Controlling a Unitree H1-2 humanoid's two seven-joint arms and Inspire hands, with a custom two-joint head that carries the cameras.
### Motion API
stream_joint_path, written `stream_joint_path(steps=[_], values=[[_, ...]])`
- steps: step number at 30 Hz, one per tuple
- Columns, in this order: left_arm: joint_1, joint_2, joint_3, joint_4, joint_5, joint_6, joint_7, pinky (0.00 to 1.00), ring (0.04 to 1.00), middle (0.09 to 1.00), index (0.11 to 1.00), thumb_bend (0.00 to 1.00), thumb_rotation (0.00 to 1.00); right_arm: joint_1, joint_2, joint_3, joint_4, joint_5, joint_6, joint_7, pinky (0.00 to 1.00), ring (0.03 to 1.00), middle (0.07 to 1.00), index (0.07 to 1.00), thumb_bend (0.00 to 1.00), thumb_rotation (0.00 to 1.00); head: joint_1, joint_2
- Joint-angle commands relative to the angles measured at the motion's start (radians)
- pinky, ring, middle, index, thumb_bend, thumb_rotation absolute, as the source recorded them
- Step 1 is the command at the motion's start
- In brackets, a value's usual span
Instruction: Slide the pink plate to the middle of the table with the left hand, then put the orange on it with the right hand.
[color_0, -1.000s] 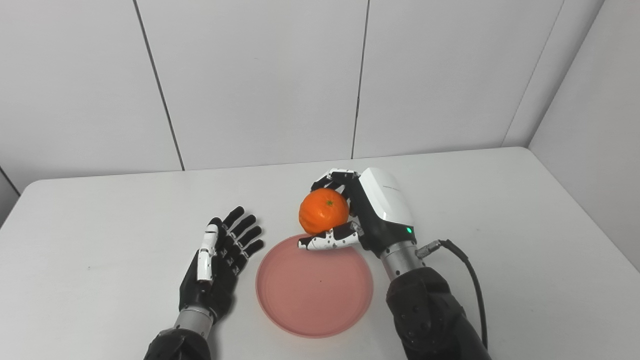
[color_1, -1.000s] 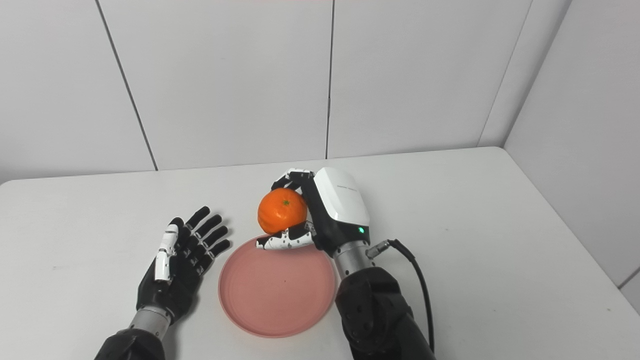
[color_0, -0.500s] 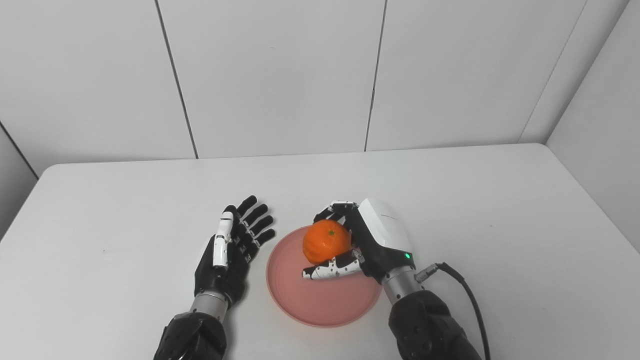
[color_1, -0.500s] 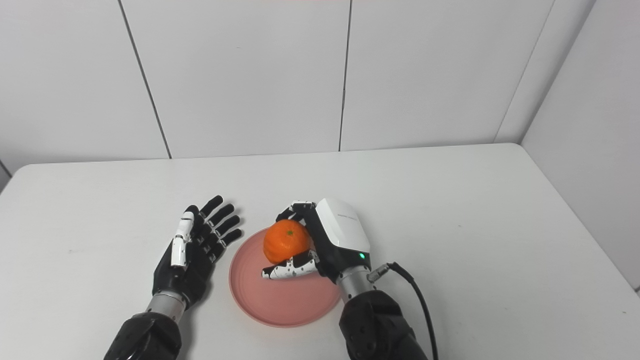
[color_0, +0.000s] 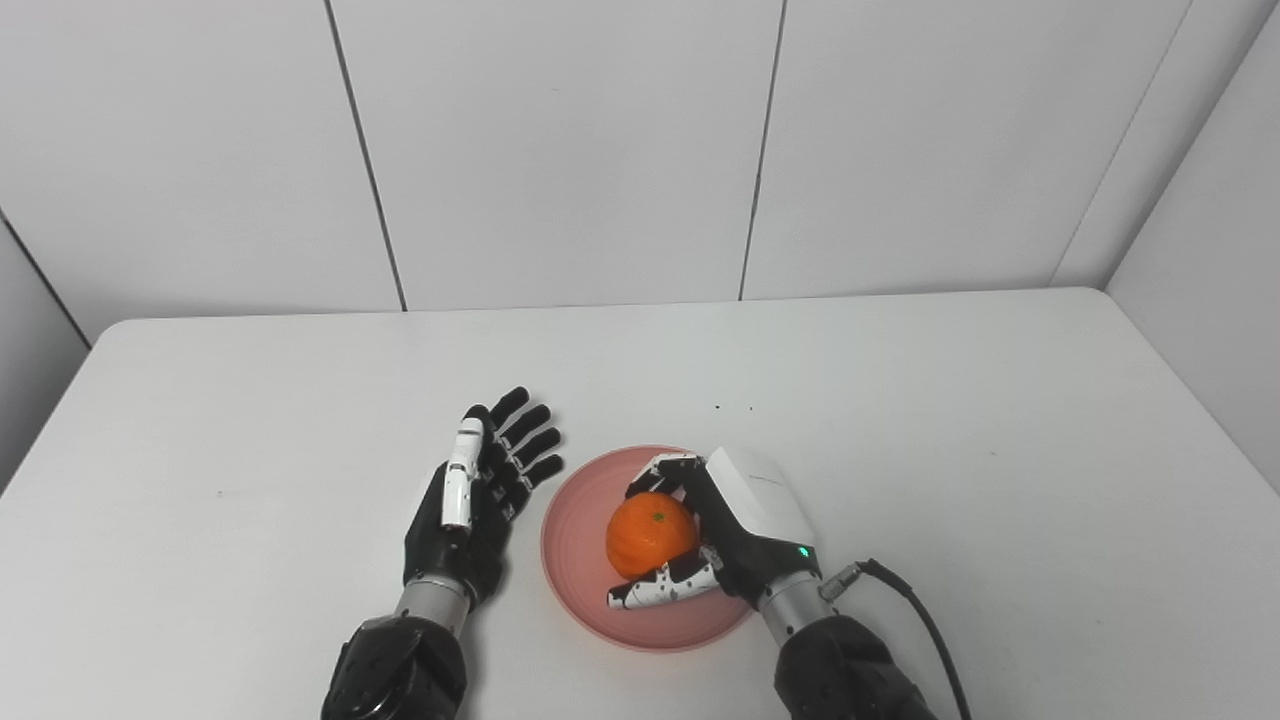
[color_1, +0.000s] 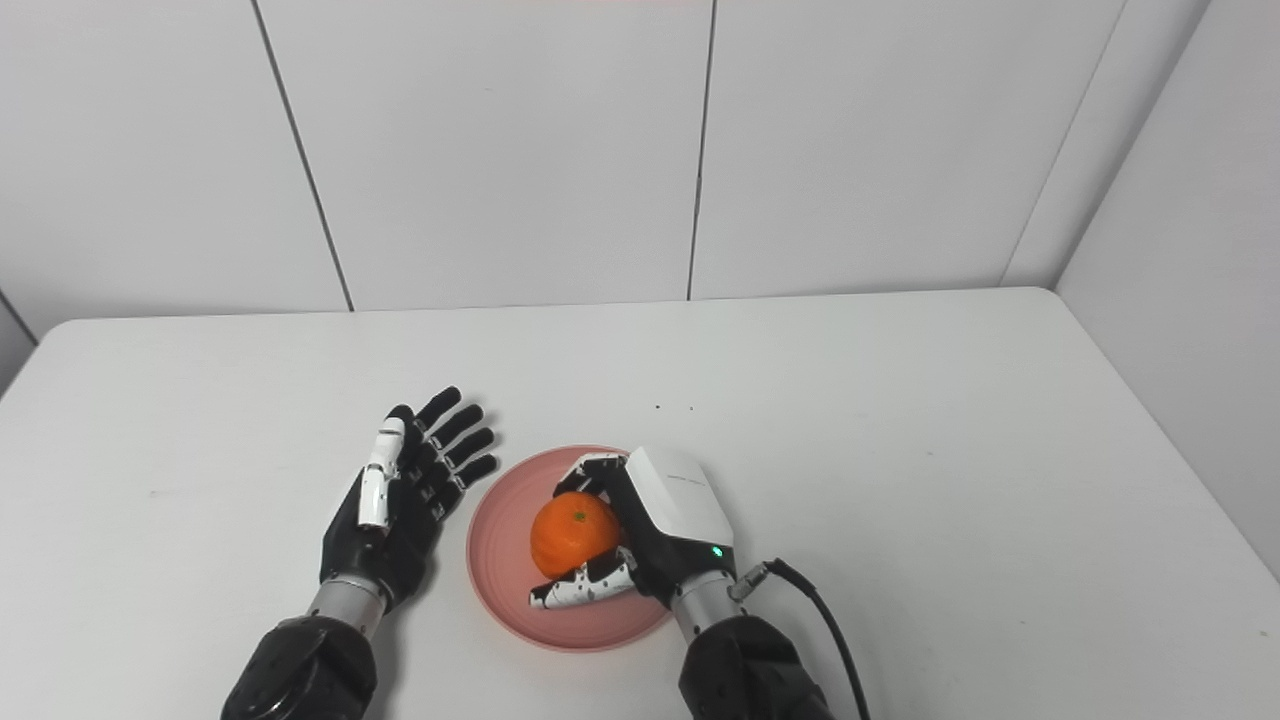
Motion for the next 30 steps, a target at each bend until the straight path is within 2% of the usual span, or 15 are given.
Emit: stream_joint_path(steps=[1,7,11,15,16,17,18,21,24,26,30], values=[[-0.010,-0.016,-0.009,-0.024,0.005,-0.019,0.000,0.81,0.833,0.848,0.842,0.38,1.00,-0.020,-0.005,0.010,-0.008,-0.017,-0.067,-0.035,0.24,0.323,0.422,0.486,0.52,0.13,0.005,0.000],[-0.008,-0.024,-0.008,-0.025,0.009,-0.020,0.002,0.81,0.828,0.843,0.837,0.38,1.00,-0.020,-0.012,0.031,0.019,-0.040,-0.101,-0.066,0.24,0.329,0.436,0.486,0.52,0.13,0.013,0.000],[-0.007,-0.026,-0.009,-0.027,0.013,-0.021,0.005,0.81,0.826,0.842,0.835,0.38,1.00,-0.020,-0.012,0.038,0.016,-0.049,-0.100,-0.067,0.25,0.346,0.453,0.487,0.52,0.13,0.015,0.002],[-0.007,-0.028,-0.009,-0.026,0.016,-0.025,0.004,0.81,0.825,0.842,0.835,0.38,1.00,-0.019,-0.010,0.038,-0.001,-0.057,-0.090,-0.056,0.29,0.396,0.509,0.490,0.52,0.14,0.017,0.002],[-0.006,-0.028,-0.009,-0.026,0.016,-0.026,0.003,0.81,0.825,0.843,0.835,0.38,1.00,-0.019,-0.011,0.039,-0.007,-0.061,-0.087,-0.053,0.30,0.410,0.525,0.552,0.69,0.15,0.016,0.001],[-0.006,-0.027,-0.009,-0.025,0.017,-0.027,0.002,0.81,0.825,0.843,0.835,0.38,1.00,-0.019,-0.012,0.039,-0.014,-0.065,-0.084,-0.047,0.30,0.410,0.525,0.552,0.69,0.15,0.017,0.001],[-0.006,-0.027,-0.010,-0.026,0.017,-0.028,0.001,0.81,0.827,0.844,0.836,0.38,1.00,-0.019,-0.014,0.039,-0.020,-0.068,-0.083,-0.044,0.35,0.455,0.561,0.599,0.80,0.16,0.018,0.001],[-0.005,-0.026,-0.011,-0.028,0.019,-0.025,0.002,0.81,0.825,0.843,0.836,0.38,1.00,-0.018,-0.018,0.035,-0.037,-0.077,-0.069,-0.020,0.46,0.558,0.646,0.660,0.89,0.19,0.017,0.001],[-0.003,-0.026,-0.011,-0.030,0.019,-0.024,0.002,0.81,0.825,0.842,0.835,0.38,1.00,-0.013,-0.018,0.030,-0.053,-0.092,-0.055,0.009,0.55,0.648,0.706,0.709,0.93,0.21,0.017,0.001],[-0.003,-0.025,-0.011,-0.030,0.018,-0.024,0.002,0.81,0.825,0.842,0.835,0.38,1.00,-0.011,-0.020,0.030,-0.063,-0.110,-0.044,0.030,0.57,0.667,0.716,0.721,0.93,0.22,0.017,0.001],[-0.002,-0.024,-0.012,-0.032,0.019,-0.021,0.000,0.81,0.825,0.840,0.836,0.38,1.00,-0.007,-0.030,0.026,-0.086,-0.134,-0.037,0.075,0.73,0.751,0.785,0.795,0.95,0.27,0.017,0.002]])
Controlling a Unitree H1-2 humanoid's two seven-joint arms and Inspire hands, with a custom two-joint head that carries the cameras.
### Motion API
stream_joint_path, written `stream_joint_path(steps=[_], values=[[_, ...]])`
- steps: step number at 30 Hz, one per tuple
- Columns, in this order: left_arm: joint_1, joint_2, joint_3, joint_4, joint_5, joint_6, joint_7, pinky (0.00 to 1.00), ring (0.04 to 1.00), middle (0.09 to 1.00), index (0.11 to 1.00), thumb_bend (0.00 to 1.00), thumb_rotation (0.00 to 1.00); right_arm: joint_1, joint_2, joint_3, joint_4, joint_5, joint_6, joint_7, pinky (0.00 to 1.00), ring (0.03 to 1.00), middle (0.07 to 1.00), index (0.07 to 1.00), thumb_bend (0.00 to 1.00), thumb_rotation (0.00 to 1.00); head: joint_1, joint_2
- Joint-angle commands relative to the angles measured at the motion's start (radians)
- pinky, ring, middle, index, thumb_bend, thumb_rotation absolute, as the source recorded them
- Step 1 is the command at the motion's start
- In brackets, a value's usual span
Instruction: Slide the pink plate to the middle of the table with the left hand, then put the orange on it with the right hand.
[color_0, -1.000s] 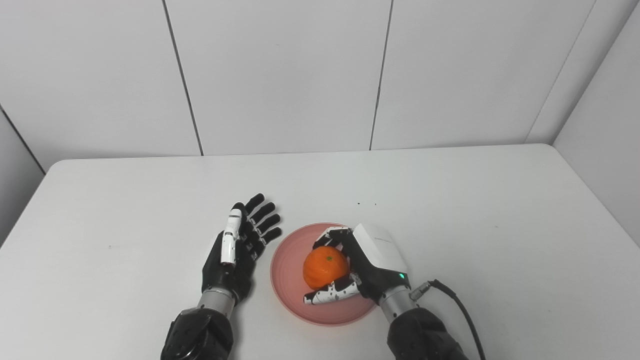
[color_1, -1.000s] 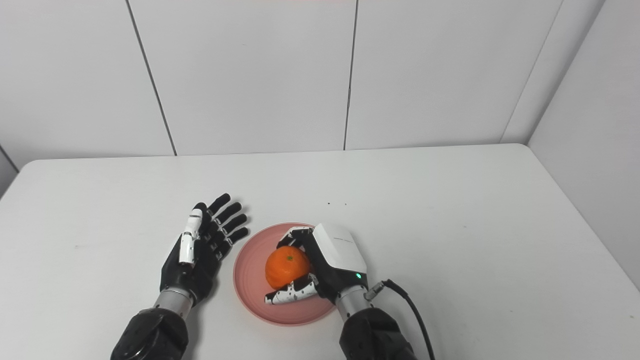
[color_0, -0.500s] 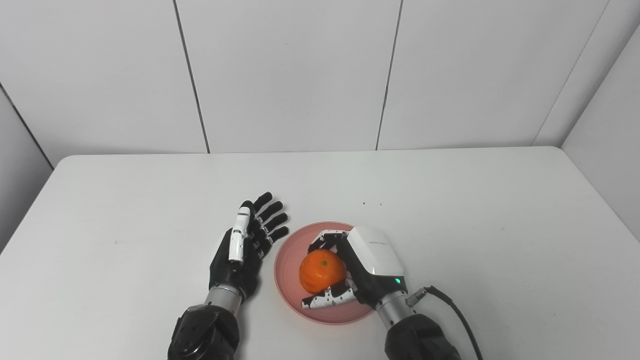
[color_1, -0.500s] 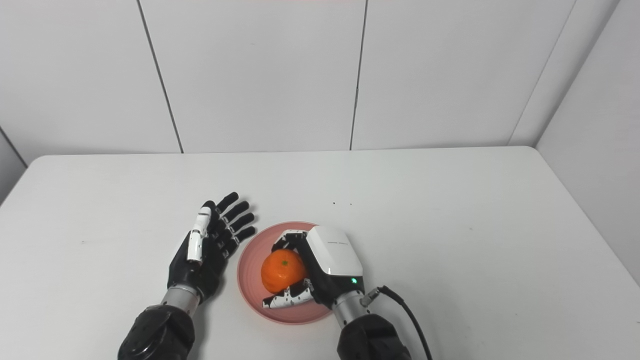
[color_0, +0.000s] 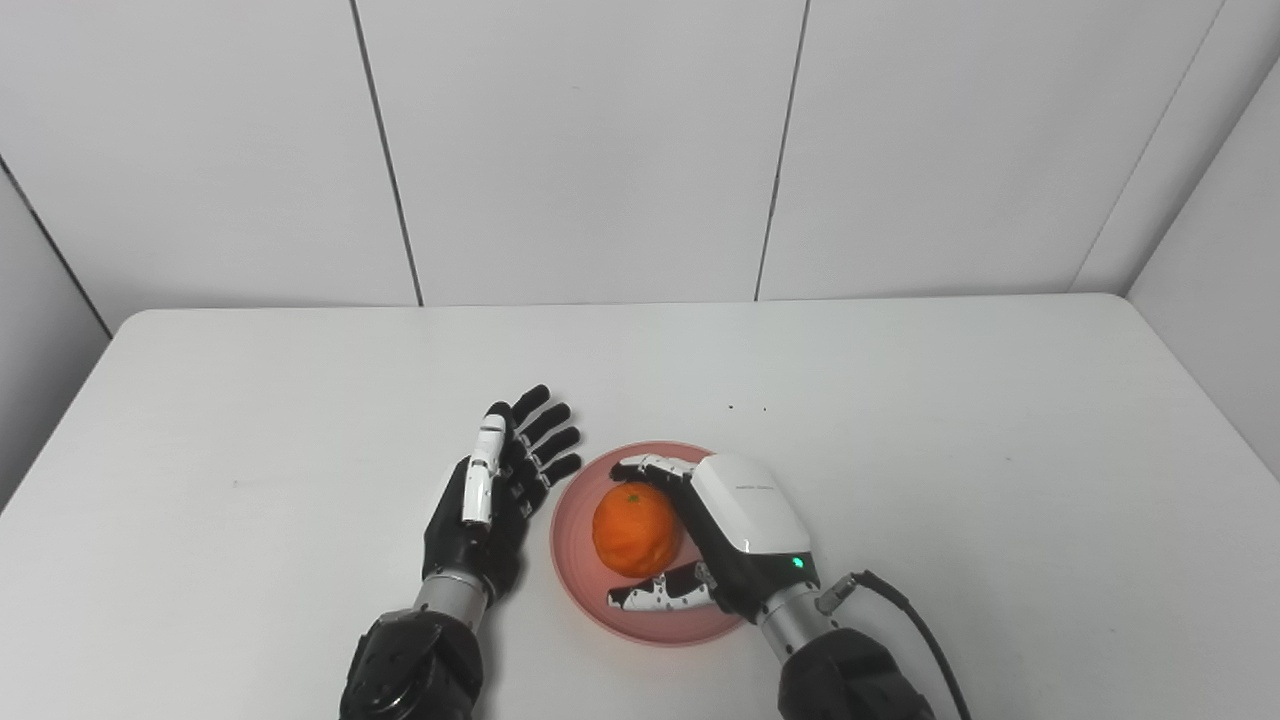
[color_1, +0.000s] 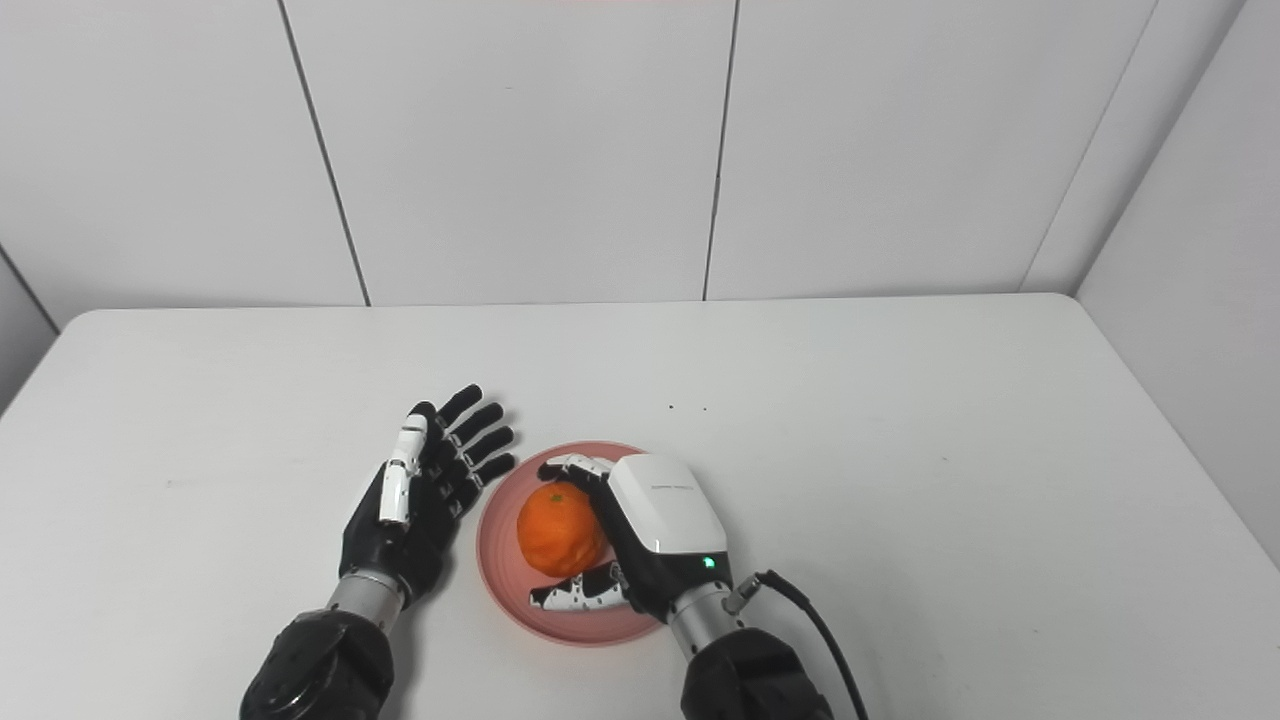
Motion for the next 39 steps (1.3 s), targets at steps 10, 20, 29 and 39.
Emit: stream_joint_path(steps=[10,20,29,39], values=[[0.003,-0.002,-0.013,-0.045,0.007,-0.020,-0.010,0.81,0.827,0.840,0.835,0.38,1.00,0.019,0.022,-0.082,-0.106,0.076,-0.018,0.001,0.76,0.825,0.851,0.874,1.00,0.42,0.003,-0.007],[0.017,0.003,-0.018,-0.079,0.032,-0.015,0.004,0.81,0.831,0.849,0.843,0.39,1.00,0.092,0.082,-0.196,-0.117,0.275,-0.136,-0.185,0.80,0.884,0.917,0.925,0.90,0.75,0.004,-0.017],[0.033,0.007,-0.022,-0.105,0.044,-0.013,0.009,0.81,0.839,0.856,0.847,0.39,1.00,0.133,0.151,-0.321,-0.132,0.436,-0.078,-0.205,0.86,0.912,0.924,0.928,0.69,1.00,0.006,-0.023],[0.060,0.032,-0.056,-0.131,0.056,-0.027,-0.017,0.88,0.895,0.915,0.902,0.38,1.00,0.156,0.189,-0.387,-0.091,0.590,-0.104,-0.227,0.89,0.922,0.938,0.928,0.48,1.00,0.010,-0.030]])
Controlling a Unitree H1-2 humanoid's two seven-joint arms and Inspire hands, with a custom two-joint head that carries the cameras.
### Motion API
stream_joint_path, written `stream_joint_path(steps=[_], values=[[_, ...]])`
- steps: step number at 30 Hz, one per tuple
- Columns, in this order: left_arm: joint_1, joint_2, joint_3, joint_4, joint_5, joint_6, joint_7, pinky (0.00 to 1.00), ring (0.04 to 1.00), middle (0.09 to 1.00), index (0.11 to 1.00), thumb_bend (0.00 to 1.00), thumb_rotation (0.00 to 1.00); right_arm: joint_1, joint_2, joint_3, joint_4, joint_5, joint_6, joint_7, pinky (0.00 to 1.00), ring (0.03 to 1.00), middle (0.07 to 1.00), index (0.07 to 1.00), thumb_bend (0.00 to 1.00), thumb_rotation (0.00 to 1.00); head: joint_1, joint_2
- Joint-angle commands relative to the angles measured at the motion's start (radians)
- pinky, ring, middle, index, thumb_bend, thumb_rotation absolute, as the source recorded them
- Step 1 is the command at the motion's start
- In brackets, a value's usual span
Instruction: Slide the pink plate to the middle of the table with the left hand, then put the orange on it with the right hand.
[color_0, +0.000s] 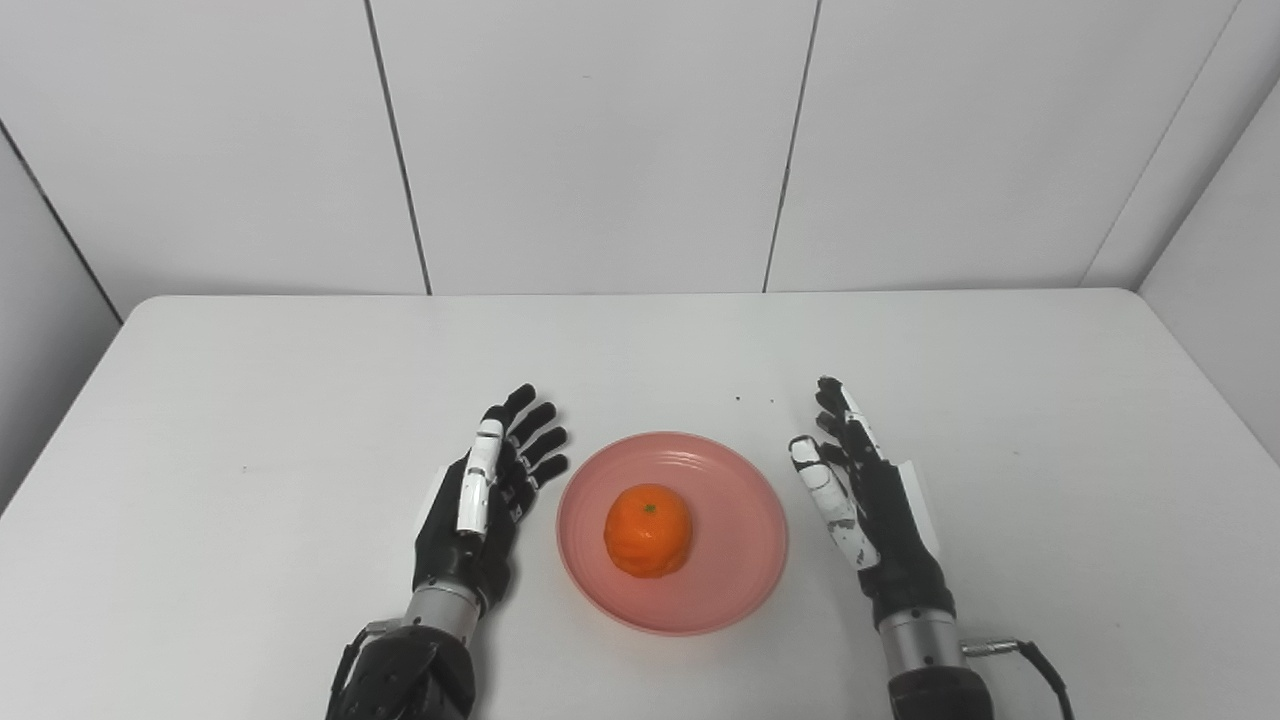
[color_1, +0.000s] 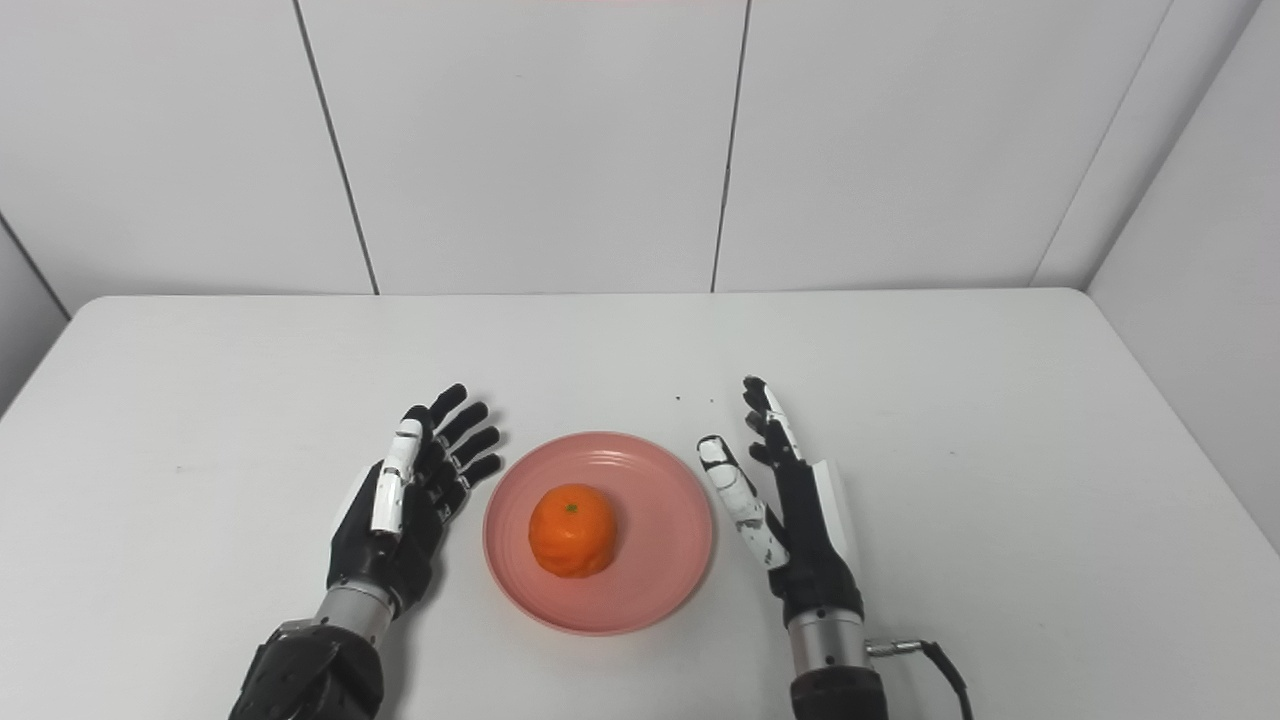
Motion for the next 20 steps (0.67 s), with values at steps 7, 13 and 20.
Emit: stream_joint_path(steps=[7,13,20], values=[[0.017,0.010,-0.036,-0.050,0.006,-0.049,-0.031,0.94,0.943,0.956,0.943,0.39,1.00,-0.006,0.028,-0.026,-0.001,0.104,-0.044,-0.017,0.95,0.934,0.937,0.937,0.24,1.00,0.008,-0.003],[0.042,0.026,-0.055,-0.054,0.014,-0.075,-0.048,0.99,0.991,0.997,0.989,0.39,1.00,0.006,0.018,-0.030,0.008,0.191,-0.034,0.014,0.97,0.973,0.978,0.977,0.23,1.00,0.011,0.002],[0.054,0.031,-0.056,-0.047,0.017,-0.106,-0.059,1.00,1.000,1.000,1.000,0.42,0.99,0.006,0.012,-0.034,0.026,0.266,-0.032,0.021,0.99,1.000,1.000,1.000,0.26,1.00,0.012,0.002]])
